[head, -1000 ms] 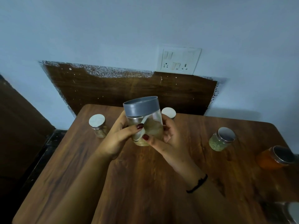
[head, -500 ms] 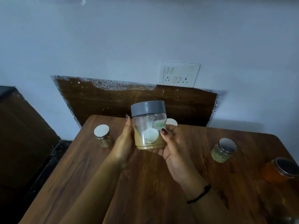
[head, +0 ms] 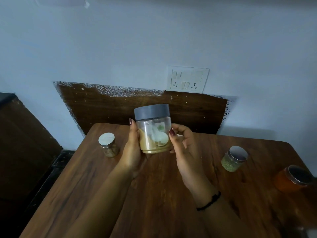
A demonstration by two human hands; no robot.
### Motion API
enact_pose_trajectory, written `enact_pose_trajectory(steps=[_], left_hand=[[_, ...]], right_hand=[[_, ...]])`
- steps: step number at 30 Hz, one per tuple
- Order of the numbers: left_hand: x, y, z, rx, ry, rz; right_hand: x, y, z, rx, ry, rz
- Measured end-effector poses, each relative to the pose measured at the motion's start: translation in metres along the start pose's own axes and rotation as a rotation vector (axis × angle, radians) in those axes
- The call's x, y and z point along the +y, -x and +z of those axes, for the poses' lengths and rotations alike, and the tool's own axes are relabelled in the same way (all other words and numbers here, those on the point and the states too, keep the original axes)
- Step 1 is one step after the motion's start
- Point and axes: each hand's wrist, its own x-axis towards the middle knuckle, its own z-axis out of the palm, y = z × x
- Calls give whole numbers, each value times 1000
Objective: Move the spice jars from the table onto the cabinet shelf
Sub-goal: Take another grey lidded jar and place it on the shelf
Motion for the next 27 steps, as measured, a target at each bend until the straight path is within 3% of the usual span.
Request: enact_pose_trajectory(steps=[15,19,27], left_hand=[[13,2,11,157,-446,201],[15,4,11,169,-439,181],[20,2,1,142,-47,-25]], right_hand=[[-16,-4,7,-68,88,-70],[-16,-6,6,-41,52,-68],[-19,-6,6,-59,-60,-27]])
